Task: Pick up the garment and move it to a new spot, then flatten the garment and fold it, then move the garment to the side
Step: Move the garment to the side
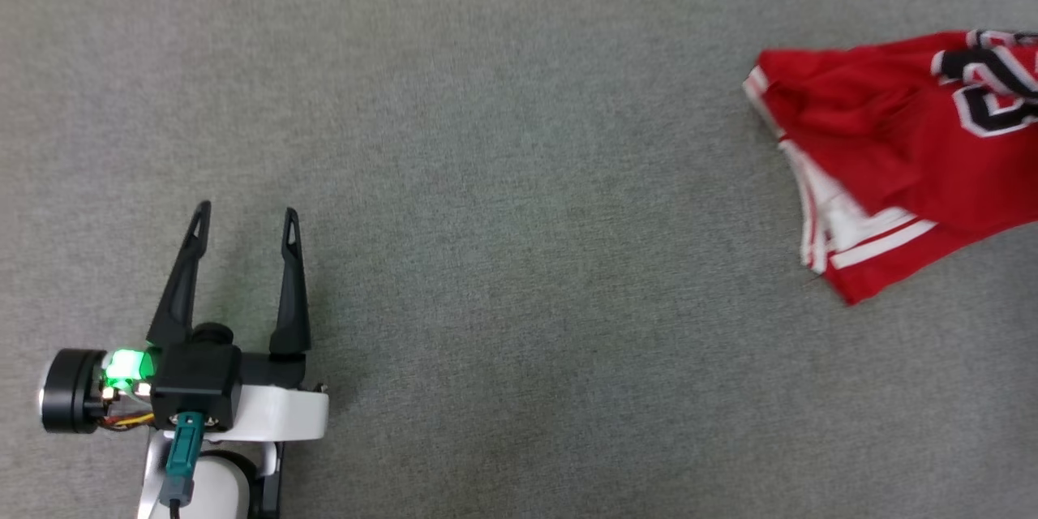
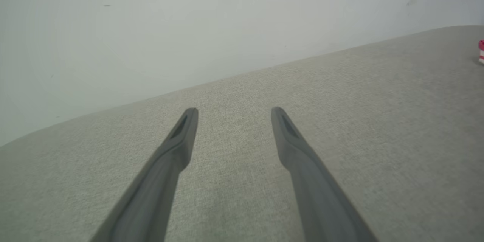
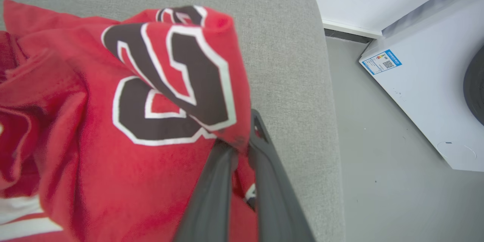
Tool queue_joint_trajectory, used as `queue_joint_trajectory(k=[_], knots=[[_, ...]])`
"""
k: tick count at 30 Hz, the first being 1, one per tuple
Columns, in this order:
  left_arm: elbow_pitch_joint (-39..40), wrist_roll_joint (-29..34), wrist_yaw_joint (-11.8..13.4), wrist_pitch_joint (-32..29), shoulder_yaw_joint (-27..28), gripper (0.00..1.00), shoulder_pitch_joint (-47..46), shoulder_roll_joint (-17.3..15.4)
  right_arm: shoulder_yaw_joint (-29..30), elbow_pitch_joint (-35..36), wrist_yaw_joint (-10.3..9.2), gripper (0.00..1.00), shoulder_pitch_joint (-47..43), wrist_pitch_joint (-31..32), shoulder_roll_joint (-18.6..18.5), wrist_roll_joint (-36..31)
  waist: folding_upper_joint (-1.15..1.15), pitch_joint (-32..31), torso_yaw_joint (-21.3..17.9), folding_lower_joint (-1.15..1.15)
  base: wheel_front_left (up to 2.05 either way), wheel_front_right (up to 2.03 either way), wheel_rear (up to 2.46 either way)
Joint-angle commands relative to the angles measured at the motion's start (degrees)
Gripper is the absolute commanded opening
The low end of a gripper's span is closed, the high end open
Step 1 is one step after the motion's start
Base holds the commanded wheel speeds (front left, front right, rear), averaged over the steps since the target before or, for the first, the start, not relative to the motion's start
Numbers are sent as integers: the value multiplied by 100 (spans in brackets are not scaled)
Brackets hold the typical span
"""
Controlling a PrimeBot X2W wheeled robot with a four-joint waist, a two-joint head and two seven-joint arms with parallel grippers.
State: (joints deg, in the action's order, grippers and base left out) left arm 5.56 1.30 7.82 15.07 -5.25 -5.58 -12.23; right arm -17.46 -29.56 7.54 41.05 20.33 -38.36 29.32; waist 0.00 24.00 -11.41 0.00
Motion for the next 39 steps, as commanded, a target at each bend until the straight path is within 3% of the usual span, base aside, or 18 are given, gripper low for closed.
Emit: queue_joint_trajectory(k=[1,13,20,22,30,39], knots=[[69,48,34,12,-2,100,-135,-79,220,-193,-11,0,213,-38,-129,-89,0,334,41,0,0,0,0],[311,95,80,12,-160,100,-527,-231,1310,-1069,-11,0,656,-158,-654,-503,0,942,207,0,0,0,0],[342,47,154,12,-236,100,-606,-270,1723,-1455,-11,0,810,-213,-487,-763,0,1018,262,0,0,0,0],[324,47,171,12,-261,100,-622,-275,1787,-1511,-11,100,824,-251,-393,-841,0,984,276,0,0,0,0],[176,-56,255,12,-331,100,-480,-224,1939,-1546,-11,100,615,-844,-135,-1200,0,430,389,0,0,0,0],[-27,-246,371,12,-305,100,19,-89,1770,-668,-11,100,269,-1858,195,-1346,0,-438,431,0,0,0,0]])
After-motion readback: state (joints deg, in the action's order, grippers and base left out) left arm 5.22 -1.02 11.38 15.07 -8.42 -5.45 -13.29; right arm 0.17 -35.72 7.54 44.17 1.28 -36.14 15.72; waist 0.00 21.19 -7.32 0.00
